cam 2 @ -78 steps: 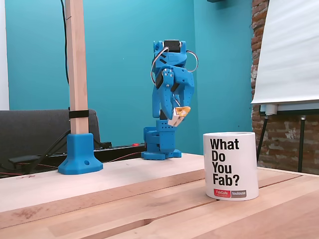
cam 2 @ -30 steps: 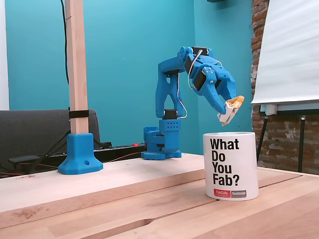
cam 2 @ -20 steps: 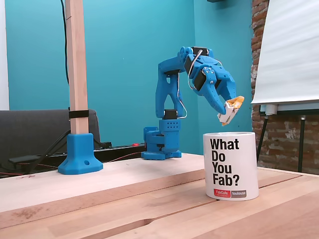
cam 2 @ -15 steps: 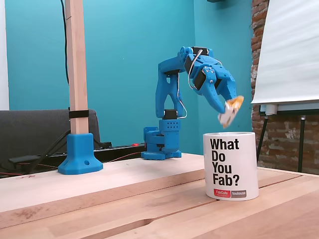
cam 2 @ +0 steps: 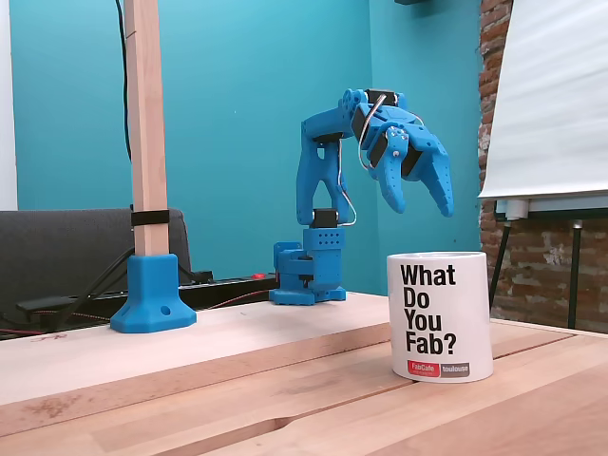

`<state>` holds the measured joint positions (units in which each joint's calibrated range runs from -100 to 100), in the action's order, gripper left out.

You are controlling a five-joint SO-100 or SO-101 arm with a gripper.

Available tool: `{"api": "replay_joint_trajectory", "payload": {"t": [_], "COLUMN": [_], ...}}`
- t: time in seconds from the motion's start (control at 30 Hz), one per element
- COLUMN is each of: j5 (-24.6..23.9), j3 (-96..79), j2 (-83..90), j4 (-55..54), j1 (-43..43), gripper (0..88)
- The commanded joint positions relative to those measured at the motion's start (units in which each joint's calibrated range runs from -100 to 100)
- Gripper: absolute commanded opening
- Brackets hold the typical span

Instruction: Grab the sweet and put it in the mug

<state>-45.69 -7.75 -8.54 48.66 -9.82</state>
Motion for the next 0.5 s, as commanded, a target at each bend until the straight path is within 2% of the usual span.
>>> {"api": "replay_joint_trajectory", "payload": {"t": [0.0, 0.27, 0.47], "j5": [1.07, 3.81, 2.88], "j3": [0.62, -2.50, -11.34], "j2": [1.65, 8.62, 17.92], "j4": [1.26, 13.12, 23.84], "j1": [0.31, -0.78, -1.14], "gripper": [22.0, 0.0, 0.0]}}
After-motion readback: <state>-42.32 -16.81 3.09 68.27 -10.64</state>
